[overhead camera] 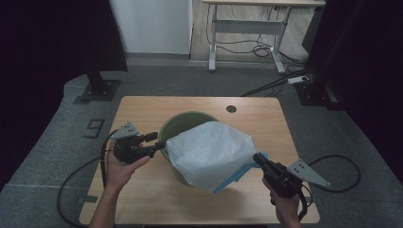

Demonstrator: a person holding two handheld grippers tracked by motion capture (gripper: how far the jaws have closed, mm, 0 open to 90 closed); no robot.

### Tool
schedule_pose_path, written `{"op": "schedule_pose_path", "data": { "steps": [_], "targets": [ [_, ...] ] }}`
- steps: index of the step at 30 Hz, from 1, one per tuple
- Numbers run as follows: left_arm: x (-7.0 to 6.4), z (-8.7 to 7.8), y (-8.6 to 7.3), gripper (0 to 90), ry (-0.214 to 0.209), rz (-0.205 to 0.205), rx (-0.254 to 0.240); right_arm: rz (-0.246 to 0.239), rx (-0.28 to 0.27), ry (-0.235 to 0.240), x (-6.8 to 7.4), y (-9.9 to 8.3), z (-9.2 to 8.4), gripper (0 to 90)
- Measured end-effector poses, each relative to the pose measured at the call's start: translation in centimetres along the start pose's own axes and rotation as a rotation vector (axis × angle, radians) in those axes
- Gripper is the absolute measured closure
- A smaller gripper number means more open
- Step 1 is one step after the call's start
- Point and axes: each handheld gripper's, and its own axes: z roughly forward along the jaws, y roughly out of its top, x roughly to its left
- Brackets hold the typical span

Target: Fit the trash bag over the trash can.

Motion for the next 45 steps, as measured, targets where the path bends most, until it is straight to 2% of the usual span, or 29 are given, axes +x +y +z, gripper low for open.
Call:
{"op": "schedule_pose_path", "data": {
  "steps": [5,9,12,14,20,27,38,40,42,45],
  "targets": [
    [-0.8,-1.3,0.3,48.5,-0.007,0.029,-0.017,-0.006,0.004,0.005,0.4,0.4,0.4,88.7],
    [-2.3,-1.3,0.8,48.4,-0.027,0.059,-0.015,-0.006,0.021,0.013,0.6,0.6,0.7,88.6],
    [-4.0,-0.2,1.0,47.9,-0.063,0.108,0.018,-0.007,0.026,0.019,0.8,0.7,0.9,88.7],
    [-4.7,0.3,1.1,47.5,-0.079,0.126,0.027,-0.009,0.026,0.023,0.9,0.8,1.1,88.6],
    [-6.1,2.0,1.1,46.2,-0.154,0.135,0.032,-0.020,0.040,0.035,1.4,0.9,1.6,88.6],
    [-8.3,3.0,0.8,43.7,-0.194,0.164,0.037,-0.016,0.045,0.041,1.6,0.7,2.1,88.6],
    [-10.3,4.9,0.7,43.9,-0.233,0.199,0.070,-0.018,0.055,0.042,1.9,0.7,2.4,88.6],
    [-10.4,5.1,0.6,46.5,-0.226,0.205,0.073,-0.013,0.055,0.045,1.9,0.7,2.4,88.6],
    [-10.4,5.4,0.5,54.9,-0.203,0.200,0.077,-0.011,0.055,0.046,1.9,0.6,2.4,88.6],
    [-10.3,5.8,0.3,63.8,-0.209,0.187,0.092,-0.018,0.061,0.052,2.0,0.6,2.5,88.6]
  ]
}}
